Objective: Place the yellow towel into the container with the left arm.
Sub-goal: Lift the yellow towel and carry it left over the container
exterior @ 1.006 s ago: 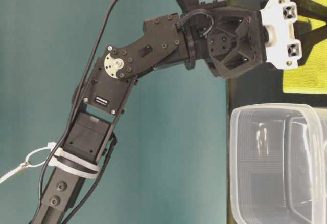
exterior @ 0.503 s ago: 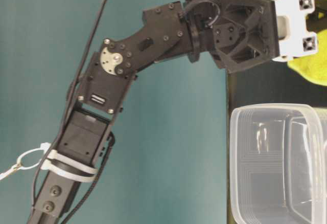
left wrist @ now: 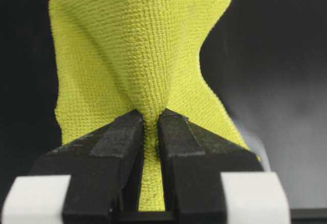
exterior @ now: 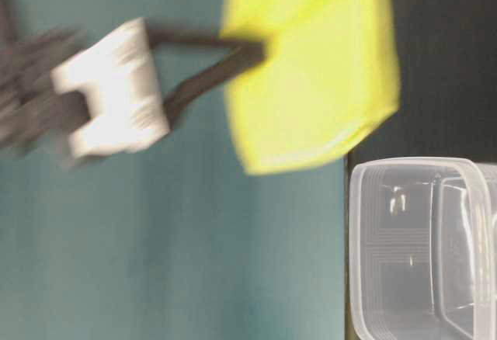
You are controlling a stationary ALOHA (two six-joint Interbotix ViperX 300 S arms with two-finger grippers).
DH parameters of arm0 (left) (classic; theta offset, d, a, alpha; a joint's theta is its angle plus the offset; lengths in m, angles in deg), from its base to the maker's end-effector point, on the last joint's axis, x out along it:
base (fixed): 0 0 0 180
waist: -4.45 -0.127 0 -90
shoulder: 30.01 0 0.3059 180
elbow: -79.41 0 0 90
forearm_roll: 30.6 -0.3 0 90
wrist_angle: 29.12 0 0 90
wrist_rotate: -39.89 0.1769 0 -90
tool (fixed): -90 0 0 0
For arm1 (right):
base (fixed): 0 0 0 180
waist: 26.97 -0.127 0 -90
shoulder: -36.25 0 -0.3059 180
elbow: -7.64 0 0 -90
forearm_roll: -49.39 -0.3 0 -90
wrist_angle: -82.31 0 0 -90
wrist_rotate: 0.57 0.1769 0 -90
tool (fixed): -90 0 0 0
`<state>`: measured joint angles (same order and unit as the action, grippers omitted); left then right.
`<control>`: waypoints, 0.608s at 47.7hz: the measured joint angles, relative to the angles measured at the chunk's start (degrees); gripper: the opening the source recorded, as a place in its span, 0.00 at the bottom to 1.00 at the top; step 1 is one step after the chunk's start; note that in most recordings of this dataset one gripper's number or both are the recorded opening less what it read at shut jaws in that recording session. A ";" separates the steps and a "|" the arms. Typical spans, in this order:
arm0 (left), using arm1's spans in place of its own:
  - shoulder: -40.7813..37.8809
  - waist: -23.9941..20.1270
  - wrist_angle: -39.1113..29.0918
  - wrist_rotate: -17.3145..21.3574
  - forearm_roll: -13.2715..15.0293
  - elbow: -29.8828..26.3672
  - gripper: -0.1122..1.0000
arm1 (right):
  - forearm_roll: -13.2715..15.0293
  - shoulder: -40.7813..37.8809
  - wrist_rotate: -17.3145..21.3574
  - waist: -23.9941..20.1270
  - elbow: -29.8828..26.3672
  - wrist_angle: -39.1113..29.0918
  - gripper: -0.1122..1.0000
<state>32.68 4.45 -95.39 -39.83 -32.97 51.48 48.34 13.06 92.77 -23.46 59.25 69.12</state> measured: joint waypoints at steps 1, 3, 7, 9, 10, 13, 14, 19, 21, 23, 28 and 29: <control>1.32 -0.09 -0.79 0.00 0.00 0.62 0.16 | 0.09 0.00 -0.09 0.00 0.09 0.09 0.78; 3.69 -0.44 -1.85 -0.18 0.00 2.02 0.16 | 0.00 0.00 0.00 -0.09 0.26 0.18 0.78; 8.35 -1.23 -2.29 -0.44 0.00 6.06 0.16 | 0.09 -0.09 -0.09 0.00 0.62 0.35 0.78; 10.46 -1.49 -2.02 -0.62 0.00 8.53 0.16 | 0.09 -0.09 -0.09 -0.09 0.70 0.35 0.78; 11.51 -1.76 -1.76 -0.79 0.00 10.02 0.16 | 0.09 -0.09 0.00 -0.09 0.88 0.44 0.78; 14.50 -2.20 -0.35 -1.05 0.00 14.68 0.16 | 0.09 -0.09 -0.09 -0.09 1.05 0.35 0.78; 15.38 -2.29 0.18 -0.97 -0.09 16.17 0.16 | 0.00 -0.09 -0.09 0.00 1.14 0.44 0.78; 18.63 -2.46 4.31 -0.97 0.00 23.12 0.16 | 0.09 0.00 -0.09 0.00 1.32 0.44 0.78; 19.60 -2.46 6.24 -1.05 0.00 25.75 0.16 | 0.09 -0.09 -0.09 0.00 1.32 0.53 0.78; 20.21 -2.55 8.00 -1.05 0.00 27.69 0.16 | 0.09 -0.09 -0.09 -0.09 1.32 0.53 0.78; 21.27 -2.55 12.66 -0.97 0.00 31.38 0.16 | 0.09 -0.09 -0.09 0.00 1.32 0.53 0.78; 21.36 -2.55 13.27 -0.97 0.00 31.90 0.16 | 0.09 0.00 0.00 -0.09 1.32 0.53 0.78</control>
<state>54.04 1.91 -82.12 -40.79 -32.97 83.39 48.42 13.06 92.77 -23.54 60.57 69.65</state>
